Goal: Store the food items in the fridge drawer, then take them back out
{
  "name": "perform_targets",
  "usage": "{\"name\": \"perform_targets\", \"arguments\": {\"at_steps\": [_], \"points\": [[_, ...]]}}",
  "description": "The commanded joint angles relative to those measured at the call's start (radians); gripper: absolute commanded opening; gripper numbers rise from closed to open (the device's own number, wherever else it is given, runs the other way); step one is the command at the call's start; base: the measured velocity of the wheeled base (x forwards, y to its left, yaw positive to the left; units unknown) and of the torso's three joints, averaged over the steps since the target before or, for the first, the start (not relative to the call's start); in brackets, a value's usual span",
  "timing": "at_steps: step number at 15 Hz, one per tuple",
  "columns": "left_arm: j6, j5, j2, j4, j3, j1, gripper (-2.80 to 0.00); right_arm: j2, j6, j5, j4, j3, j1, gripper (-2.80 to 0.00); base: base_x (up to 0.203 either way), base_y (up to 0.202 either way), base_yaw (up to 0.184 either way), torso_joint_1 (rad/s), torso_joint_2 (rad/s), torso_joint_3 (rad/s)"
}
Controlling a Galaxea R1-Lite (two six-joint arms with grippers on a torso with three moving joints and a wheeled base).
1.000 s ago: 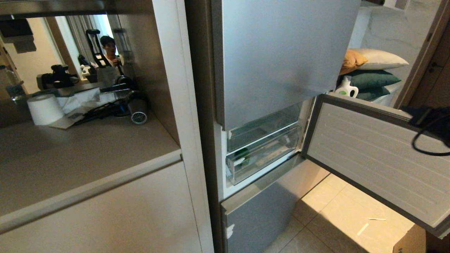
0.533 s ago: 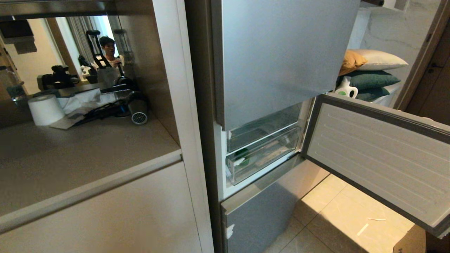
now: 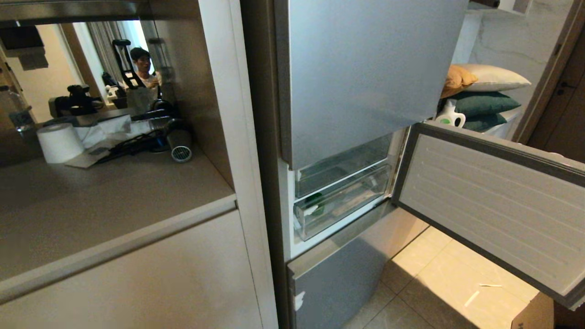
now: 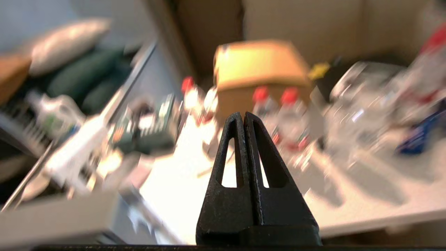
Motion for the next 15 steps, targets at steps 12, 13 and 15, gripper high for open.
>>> {"name": "perform_targets", "arguments": {"at_steps": [12,13,15], "points": [[0.000,0.000,0.002,0.000,0.000,0.000,-2.80,0.394,0.008,0.221,-0.100,-0.089,0.166,-2.80,0.000,0.000,0.000,0.000,0.00,0.000],[0.000,0.000,0.002,0.000,0.000,0.000,-2.80,0.409,0.008,0.221,-0.099,-0.112,0.175,-2.80,0.000,0.000,0.000,0.000,0.00,0.000],[0.000,0.001,0.002,0.000,0.000,0.000,-2.80,0.433,0.011,0.224,-0.099,-0.148,0.196,-2.80,0.000,0.000,0.000,0.000,0.00,0.000]]}}
